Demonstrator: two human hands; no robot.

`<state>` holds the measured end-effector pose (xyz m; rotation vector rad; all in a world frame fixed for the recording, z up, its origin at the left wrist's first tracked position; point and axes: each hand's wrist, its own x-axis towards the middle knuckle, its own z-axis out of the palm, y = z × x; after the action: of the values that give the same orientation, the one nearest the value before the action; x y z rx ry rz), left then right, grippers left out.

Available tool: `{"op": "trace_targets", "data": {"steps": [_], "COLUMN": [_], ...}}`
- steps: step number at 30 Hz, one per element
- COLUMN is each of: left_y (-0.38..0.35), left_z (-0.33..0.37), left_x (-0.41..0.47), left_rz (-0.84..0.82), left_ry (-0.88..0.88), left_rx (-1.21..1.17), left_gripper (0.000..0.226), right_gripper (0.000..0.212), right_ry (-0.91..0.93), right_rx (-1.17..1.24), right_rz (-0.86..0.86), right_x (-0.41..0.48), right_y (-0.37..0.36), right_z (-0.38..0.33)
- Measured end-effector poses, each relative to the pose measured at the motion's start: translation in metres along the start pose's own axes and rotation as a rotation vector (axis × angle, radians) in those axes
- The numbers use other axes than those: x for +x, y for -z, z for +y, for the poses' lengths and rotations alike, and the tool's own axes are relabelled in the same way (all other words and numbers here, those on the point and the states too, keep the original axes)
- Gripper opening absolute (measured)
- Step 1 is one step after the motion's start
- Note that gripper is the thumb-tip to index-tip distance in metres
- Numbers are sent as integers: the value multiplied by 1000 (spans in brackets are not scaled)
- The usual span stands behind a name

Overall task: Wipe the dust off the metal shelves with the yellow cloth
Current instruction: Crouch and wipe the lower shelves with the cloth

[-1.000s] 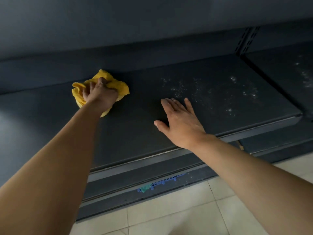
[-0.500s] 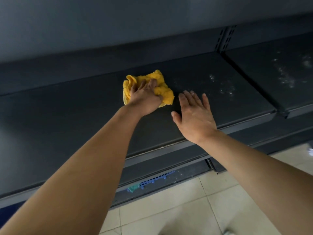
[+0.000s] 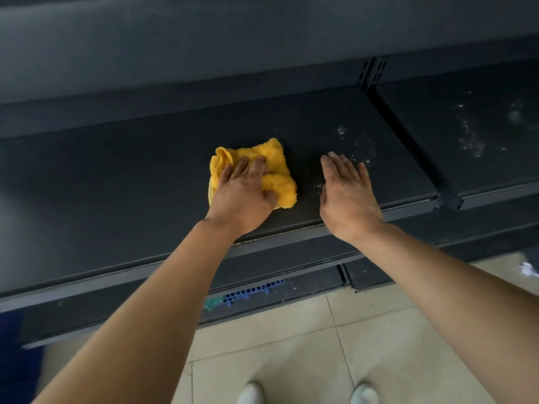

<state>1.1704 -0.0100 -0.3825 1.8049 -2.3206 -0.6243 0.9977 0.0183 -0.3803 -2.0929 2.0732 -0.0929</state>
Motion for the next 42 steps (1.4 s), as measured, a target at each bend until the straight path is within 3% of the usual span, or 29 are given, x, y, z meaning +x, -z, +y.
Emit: {"op": "trace_targets", "data": {"steps": [3, 7, 18, 23, 26, 32, 38, 42], "left_y": [0, -2, -55, -51, -33, -8, -6, -12], "left_z": [-1, 18, 131, 114, 84, 47, 68, 96], "left_x": [-12, -14, 9, 9, 5, 11, 45, 64], "left_rz": [23, -63, -111, -57, -33, 7, -31, -65], "left_ry": [87, 140, -51, -54, 66, 278, 297, 208], "left_rx": [25, 57, 47, 55, 49, 50, -28, -41], "left_gripper": [62, 68, 61, 66, 67, 66, 65, 66], "right_gripper": [54, 59, 65, 64, 56, 70, 78, 78], "right_ry": [27, 50, -59, -48, -22, 42, 69, 86], "right_rx": [19, 3, 21, 7, 8, -26, 72, 128], "right_rz": [-22, -48, -6, -24, -5, -56, -72, -53], "right_x": [-2, -5, -16, -19, -17, -6, 0, -3], "right_y": [0, 1, 15, 16, 13, 5, 7, 11], "right_z": [14, 33, 96, 103, 100, 97, 107, 114]}}
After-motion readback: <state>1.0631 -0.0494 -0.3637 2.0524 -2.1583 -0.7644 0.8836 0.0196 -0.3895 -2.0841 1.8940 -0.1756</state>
